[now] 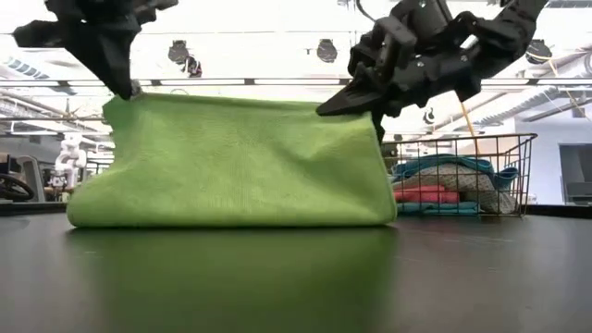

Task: Fold microfiber towels
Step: Fold the green towel

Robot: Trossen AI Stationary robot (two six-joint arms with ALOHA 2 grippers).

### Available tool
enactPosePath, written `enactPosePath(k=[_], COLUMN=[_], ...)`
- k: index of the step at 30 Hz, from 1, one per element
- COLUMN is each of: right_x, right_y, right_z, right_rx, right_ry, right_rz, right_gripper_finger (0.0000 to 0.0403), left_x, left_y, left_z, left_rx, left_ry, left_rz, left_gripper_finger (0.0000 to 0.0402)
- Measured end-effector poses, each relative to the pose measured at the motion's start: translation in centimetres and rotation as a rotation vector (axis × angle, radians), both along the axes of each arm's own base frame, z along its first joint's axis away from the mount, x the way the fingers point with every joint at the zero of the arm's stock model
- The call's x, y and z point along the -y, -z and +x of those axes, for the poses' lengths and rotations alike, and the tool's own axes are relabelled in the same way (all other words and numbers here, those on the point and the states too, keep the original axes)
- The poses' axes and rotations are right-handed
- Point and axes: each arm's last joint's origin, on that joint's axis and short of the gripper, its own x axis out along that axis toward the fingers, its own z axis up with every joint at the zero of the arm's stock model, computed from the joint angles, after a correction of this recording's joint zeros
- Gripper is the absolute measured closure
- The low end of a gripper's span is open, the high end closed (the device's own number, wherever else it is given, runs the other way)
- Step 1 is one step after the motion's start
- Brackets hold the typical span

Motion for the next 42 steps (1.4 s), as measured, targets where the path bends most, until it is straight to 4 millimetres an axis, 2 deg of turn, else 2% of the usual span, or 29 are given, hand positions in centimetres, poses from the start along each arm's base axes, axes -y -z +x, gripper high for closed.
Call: enactPosePath(k=[4, 8, 13, 21, 32, 42], right_x=[2.0, 3.1, 3.7, 4.3, 5.4, 5.7], right_y=[0.0, 0.4, 0.5, 1.1, 4.3, 4.5], right_z=[-0.2, -0.5, -0.6, -0.7, 0.0, -0.3], right_rx=[0.014, -0.031, -0.032, -0.069, -0.161, -0.216], right_ry=[0.056, 0.073, 0.074, 0.106, 0.195, 0.186], right_rz=[-0.05, -0.101, -0.152, -0.263, -0.342, -0.492], right_gripper_finger=[0.0403, 0.0403, 0.0403, 0.0403, 0.0403, 0.0397], left_x=[-1.5, -2.7, -3.6, -4.0, -6.0, -7.2], left_y=[0.0, 0.3, 1.3, 4.9, 6.4, 7.6], left_z=[0.2, 0.8, 1.6, 1.5, 1.4, 1.4], left_rx=[-0.033, -0.089, -0.157, -0.264, -0.273, -0.29], left_ry=[0.0, 0.029, 0.029, -0.002, -0.024, 0.008], left_rz=[0.102, 0.148, 0.166, 0.093, 0.155, 0.146], left_gripper_finger=[0.0401, 0.0401, 0.0401, 0.04, 0.0395, 0.0393])
